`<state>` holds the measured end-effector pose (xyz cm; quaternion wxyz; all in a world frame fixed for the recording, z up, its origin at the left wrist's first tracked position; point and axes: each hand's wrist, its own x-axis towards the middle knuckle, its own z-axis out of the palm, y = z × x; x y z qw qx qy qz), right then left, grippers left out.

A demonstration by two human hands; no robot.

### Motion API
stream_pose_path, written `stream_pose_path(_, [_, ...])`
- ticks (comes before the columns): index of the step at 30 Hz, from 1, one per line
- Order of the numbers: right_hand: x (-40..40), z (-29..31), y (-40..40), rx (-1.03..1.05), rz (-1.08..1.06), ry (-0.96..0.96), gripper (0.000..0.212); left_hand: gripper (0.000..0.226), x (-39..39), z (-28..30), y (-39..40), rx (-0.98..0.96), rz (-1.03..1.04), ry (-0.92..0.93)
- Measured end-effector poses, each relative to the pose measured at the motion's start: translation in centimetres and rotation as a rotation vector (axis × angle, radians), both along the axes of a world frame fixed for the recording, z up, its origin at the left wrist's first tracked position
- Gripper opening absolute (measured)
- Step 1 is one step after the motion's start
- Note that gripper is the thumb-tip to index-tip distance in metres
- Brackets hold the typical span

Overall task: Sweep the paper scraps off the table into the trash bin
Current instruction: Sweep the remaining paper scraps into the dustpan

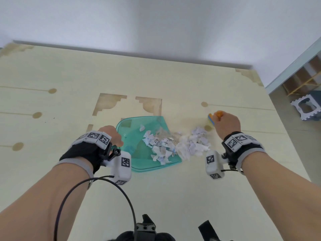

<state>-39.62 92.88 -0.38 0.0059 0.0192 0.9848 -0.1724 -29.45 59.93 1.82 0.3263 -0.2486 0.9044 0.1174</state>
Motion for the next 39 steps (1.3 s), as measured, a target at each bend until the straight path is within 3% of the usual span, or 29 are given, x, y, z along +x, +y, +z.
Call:
stream_pose_path(3, [0.9, -0.8, -0.9, 0.063, 0.082, -0.124, 0.043, 0.043, -0.1, 0.0, 0.2, -0.013, -0.022, -0.004])
stream_pose_path(5, [1.6, -0.9, -2.3, -0.001, 0.129, -0.133, 0.045, 0.043, -0.2, 0.2, 0.4, -0.025, -0.039, -0.010])
stream_pose_path(9, [1.0, 0.4, -2.5, -0.180, 0.033, -0.034, 0.048, 0.043, -0.2, 0.4, 0.5, -0.045, -0.073, -0.027])
stream_pose_path(12, [0.4, 1.2, -1.2, -0.129, -0.031, 0.050, 0.049, 0.043, -0.2, 0.7, 0.8, -0.066, -0.101, -0.038])
stream_pose_path(16, [1.8, 0.3, -3.2, 0.040, 0.089, -0.076, 0.047, 0.040, 0.0, 0.9, 1.3, -0.098, -0.159, -0.052])
stream_pose_path(21, [2.9, 0.0, -6.9, -0.149, 0.184, -0.174, 0.050, 0.043, 0.1, 1.0, 1.3, -0.107, -0.193, -0.063])
stream_pose_path(24, [2.4, 1.5, -6.3, -0.251, 0.131, -0.046, 0.046, 0.042, 0.2, 0.9, 1.2, -0.099, -0.196, -0.059])
stream_pose_path(28, [2.4, 2.5, -2.5, -0.059, 0.029, 0.154, 0.034, 0.041, 0.2, 0.6, 0.8, -0.042, -0.153, -0.039])
stream_pose_path(33, [3.2, 0.9, 0.6, 0.212, -0.172, -0.154, 0.012, 0.040, 0.3, 0.4, 0.5, -0.028, -0.137, -0.016])
stream_pose_path(39, [5.0, -0.6, -3.5, 0.028, 0.070, -0.225, 0.019, 0.039, 0.3, 0.2, 0.4, -0.041, -0.197, -0.008])
